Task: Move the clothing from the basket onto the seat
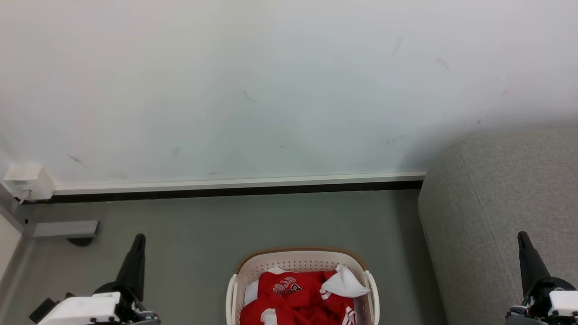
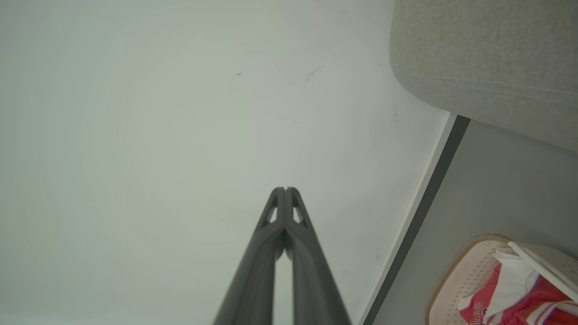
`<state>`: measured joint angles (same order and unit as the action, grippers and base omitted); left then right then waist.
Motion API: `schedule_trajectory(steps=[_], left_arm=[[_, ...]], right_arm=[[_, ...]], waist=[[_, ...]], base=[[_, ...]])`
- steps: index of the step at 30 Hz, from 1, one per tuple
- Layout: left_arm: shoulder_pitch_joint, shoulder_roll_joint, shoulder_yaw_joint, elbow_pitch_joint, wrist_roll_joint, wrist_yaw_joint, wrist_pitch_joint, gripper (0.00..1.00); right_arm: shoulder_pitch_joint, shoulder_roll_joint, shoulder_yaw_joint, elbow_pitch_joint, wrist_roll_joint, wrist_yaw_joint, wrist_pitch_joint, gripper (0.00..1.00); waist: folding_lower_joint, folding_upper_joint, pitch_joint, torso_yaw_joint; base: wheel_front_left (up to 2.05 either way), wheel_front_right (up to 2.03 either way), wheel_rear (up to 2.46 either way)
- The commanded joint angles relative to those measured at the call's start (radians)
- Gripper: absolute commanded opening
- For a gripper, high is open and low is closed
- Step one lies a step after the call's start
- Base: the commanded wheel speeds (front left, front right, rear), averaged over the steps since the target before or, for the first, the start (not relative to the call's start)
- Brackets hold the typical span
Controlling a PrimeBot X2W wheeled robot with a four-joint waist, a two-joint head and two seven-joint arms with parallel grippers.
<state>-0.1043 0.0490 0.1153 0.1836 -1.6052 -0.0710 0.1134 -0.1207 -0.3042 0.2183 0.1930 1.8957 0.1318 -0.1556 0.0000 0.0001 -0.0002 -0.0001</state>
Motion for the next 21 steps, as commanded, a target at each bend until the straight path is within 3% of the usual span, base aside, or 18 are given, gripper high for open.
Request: schedule_trajectory(steps=[1, 15, 16, 21], left_arm=[[-0.004, 0.002, 0.002, -0.003, -0.014, -0.004, 0.003, 0.00], [-0.004, 0.002, 0.002, -0.003, -0.014, -0.005, 0.003, 0.00], [0.000, 0.000, 0.000, 0.000, 0.000, 0.000, 0.000, 1.00], [0.015, -0.004, -0.011, 0.020, 0.005, -0.001, -0.015, 1.00]], right_arm=[[-0.002, -0.006, 0.000, -0.004, 0.013, -0.002, -0.003, 0.00], [-0.002, -0.006, 0.000, -0.004, 0.013, -0.002, -0.003, 0.00], [0.000, 0.000, 0.000, 0.000, 0.000, 0.000, 0.000, 1.00], [0.017, 0.018, 0.003, 0.012, -0.019, 0.000, -0.004, 1.00]], waist=[[0.0000, -0.0001, 0.000, 0.000], [0.0000, -0.0001, 0.000, 0.000], [0.0000, -0.0001, 0.000, 0.000], [0.0000, -0.0001, 0.000, 0.000]], base=[[0.00, 0.00, 0.00], [0.00, 0.00, 0.00], [0.00, 0.00, 0.00], [0.00, 0.00, 0.00]])
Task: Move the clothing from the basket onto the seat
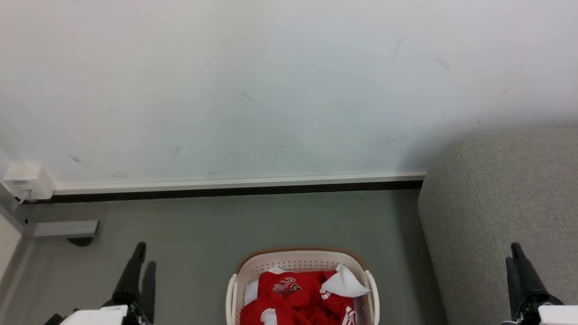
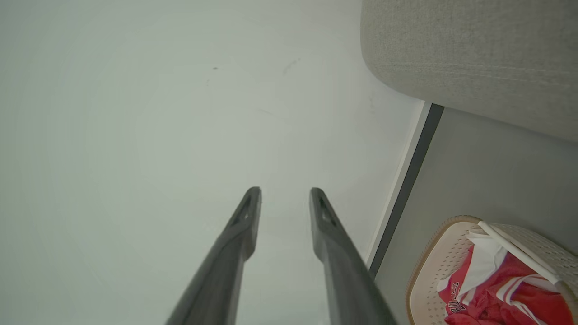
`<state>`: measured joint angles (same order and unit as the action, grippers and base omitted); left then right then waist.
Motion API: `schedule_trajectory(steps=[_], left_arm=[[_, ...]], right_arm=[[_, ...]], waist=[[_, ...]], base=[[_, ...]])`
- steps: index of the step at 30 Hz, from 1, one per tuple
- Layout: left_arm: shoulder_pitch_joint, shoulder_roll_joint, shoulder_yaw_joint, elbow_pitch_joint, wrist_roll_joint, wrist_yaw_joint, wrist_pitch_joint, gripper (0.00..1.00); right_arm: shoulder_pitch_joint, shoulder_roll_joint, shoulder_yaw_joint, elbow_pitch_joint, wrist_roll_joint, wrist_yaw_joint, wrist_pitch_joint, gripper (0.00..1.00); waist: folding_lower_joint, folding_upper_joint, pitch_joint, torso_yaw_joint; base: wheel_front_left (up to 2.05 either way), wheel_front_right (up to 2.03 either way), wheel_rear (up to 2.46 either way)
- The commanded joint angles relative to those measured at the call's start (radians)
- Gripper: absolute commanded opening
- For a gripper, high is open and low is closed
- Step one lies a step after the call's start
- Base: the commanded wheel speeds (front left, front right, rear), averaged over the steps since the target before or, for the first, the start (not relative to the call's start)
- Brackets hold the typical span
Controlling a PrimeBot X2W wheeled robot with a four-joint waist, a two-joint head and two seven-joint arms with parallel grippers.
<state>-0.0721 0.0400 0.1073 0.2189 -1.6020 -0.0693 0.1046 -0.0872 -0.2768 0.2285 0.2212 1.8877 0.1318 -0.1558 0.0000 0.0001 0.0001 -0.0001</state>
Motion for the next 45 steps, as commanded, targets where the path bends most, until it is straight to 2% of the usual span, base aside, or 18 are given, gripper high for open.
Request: schedule_trajectory(steps=[1, 7, 17, 29, 45], left_arm=[[-0.017, 0.005, -0.007, -0.014, 0.004, -0.003, -0.011, 1.00], [-0.015, 0.006, -0.020, -0.004, 0.037, -0.009, -0.041, 1.00], [-0.010, 0.007, -0.036, 0.001, 0.150, -0.016, -0.087, 1.00], [-0.001, 0.008, -0.037, 0.019, 0.380, -0.019, -0.136, 1.00], [0.011, 0.009, -0.046, 0.016, 0.692, 0.006, -0.188, 1.00]], right_arm=[[-0.015, -0.007, -0.009, -0.017, -0.019, 0.000, -0.005, 1.00], [-0.004, 0.012, -0.024, -0.025, -0.108, 0.000, -0.014, 1.00], [0.010, 0.032, -0.033, -0.041, -0.361, 0.000, -0.027, 1.00], [0.017, 0.037, -0.044, -0.029, -0.652, -0.001, -0.041, 1.00], [0.019, 0.034, -0.029, 0.000, -0.922, -0.001, -0.057, 1.00]], waist=[[0.0000, -0.0001, 0.000, 0.000], [0.0000, -0.0001, 0.001, 0.000], [0.0000, -0.0001, 0.002, -0.002], [0.0000, -0.0001, 0.002, -0.009], [0.0000, -0.0001, 0.002, -0.015]], base=[[0.00, 0.00, 0.00], [0.00, 0.00, 0.00], [0.00, 0.00, 0.00], [0.00, 0.00, 0.00], [0.00, 0.00, 0.00]])
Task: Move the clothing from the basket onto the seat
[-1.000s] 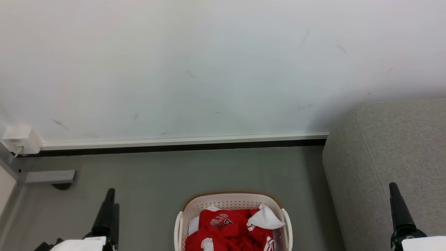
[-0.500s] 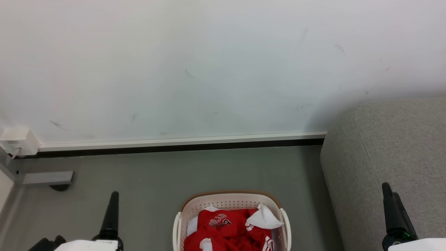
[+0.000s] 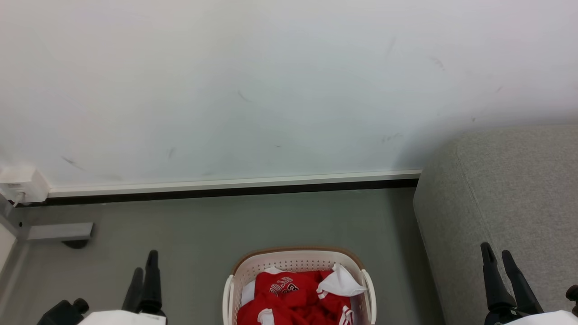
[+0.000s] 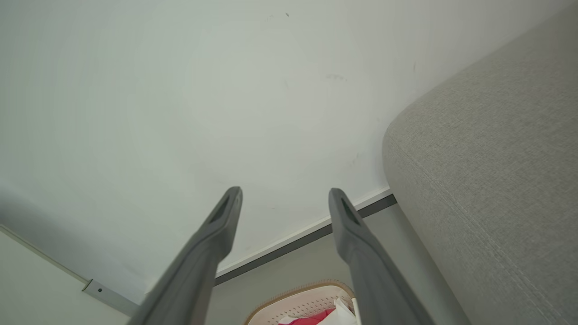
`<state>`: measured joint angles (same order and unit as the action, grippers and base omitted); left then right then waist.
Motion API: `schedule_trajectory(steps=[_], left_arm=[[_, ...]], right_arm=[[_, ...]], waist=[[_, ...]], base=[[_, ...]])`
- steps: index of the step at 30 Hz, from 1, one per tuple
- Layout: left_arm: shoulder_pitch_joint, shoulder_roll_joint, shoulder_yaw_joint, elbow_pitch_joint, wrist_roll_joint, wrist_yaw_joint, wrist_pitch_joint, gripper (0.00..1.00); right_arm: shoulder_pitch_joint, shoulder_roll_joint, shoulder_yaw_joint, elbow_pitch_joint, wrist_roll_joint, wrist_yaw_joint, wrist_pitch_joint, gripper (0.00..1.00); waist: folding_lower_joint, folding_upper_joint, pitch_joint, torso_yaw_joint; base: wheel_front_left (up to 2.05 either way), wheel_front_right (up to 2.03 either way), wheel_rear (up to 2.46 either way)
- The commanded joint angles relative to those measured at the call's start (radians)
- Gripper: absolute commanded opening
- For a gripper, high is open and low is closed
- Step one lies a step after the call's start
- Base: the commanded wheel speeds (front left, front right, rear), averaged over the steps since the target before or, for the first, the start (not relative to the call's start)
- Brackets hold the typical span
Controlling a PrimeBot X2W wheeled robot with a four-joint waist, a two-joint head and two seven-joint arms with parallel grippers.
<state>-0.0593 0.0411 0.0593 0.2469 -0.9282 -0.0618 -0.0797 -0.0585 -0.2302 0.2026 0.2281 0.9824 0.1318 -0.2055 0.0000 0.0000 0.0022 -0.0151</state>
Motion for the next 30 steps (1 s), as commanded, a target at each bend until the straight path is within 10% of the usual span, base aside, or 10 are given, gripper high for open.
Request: schedule_trajectory(steps=[1, 30], left_arm=[[-0.001, 0.008, 0.000, -0.013, 0.039, -0.001, -0.007, 1.00], [0.016, 0.025, 0.042, 0.029, 0.489, -0.005, -0.089, 1.00]], right_arm=[[-0.011, -0.013, -0.003, -0.004, -0.034, -0.001, -0.008, 1.00], [-0.032, 0.020, -0.030, 0.037, -0.474, -0.001, -0.032, 1.00]], waist=[[0.0000, 0.0000, 0.000, 0.000], [0.0000, 0.0000, -0.003, -0.015]], base=[[0.00, 0.00, 0.00], [0.00, 0.00, 0.00]])
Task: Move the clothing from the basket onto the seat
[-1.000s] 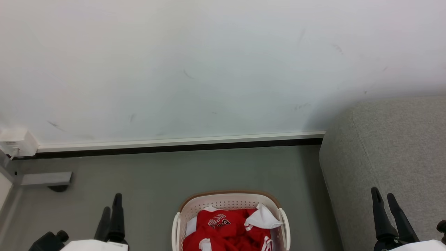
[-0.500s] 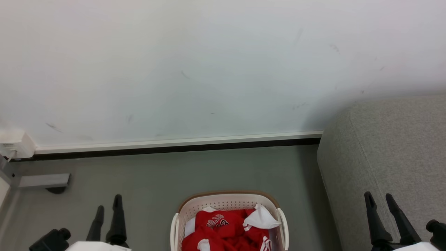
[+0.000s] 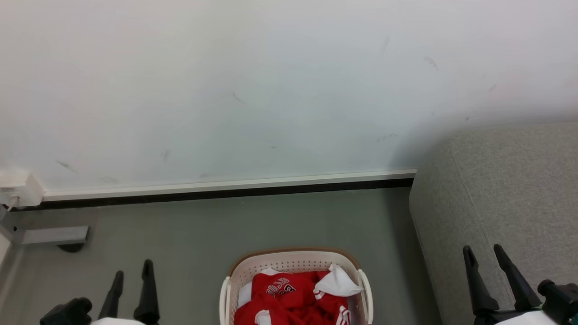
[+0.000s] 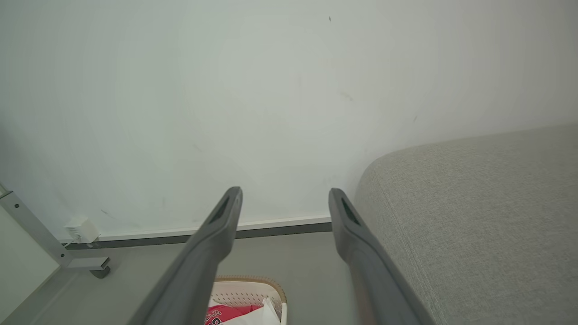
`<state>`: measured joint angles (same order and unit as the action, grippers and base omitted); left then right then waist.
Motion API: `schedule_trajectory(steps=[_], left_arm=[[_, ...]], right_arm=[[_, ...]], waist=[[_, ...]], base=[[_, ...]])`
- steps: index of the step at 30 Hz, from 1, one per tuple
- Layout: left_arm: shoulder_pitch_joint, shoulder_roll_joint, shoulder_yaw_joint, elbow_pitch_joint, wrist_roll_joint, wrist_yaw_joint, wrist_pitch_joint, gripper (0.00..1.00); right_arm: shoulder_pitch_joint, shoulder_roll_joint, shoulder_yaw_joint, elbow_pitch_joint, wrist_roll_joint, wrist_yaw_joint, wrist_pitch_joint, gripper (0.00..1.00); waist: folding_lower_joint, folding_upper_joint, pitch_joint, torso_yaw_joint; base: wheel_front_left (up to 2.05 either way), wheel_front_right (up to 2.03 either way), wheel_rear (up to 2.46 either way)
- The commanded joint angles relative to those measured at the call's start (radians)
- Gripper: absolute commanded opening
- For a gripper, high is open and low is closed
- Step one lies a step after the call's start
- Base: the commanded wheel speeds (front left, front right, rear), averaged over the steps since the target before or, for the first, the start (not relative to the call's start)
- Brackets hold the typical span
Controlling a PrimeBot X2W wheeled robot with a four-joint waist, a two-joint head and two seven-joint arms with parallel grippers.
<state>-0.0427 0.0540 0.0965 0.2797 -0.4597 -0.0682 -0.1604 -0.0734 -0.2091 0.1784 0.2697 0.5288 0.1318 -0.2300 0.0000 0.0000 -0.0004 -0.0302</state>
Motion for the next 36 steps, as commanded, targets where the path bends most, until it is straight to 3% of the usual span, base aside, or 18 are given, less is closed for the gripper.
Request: schedule_trajectory(steps=[1, 36], left_arm=[[-0.001, 0.014, 0.006, -0.001, 0.031, 0.001, -0.012, 1.00], [0.023, 0.010, 0.026, 0.045, 0.339, -0.019, -0.085, 1.00]], right_arm=[[-0.019, 0.003, -0.005, -0.007, -0.028, -0.001, -0.008, 1.00], [0.007, 0.067, -0.030, 0.038, -0.297, -0.002, -0.028, 1.00]], waist=[[0.0000, 0.0000, 0.000, 0.000], [0.0000, 0.0000, -0.002, 0.001]], base=[[0.00, 0.00, 0.00], [0.00, 0.00, 0.00]])
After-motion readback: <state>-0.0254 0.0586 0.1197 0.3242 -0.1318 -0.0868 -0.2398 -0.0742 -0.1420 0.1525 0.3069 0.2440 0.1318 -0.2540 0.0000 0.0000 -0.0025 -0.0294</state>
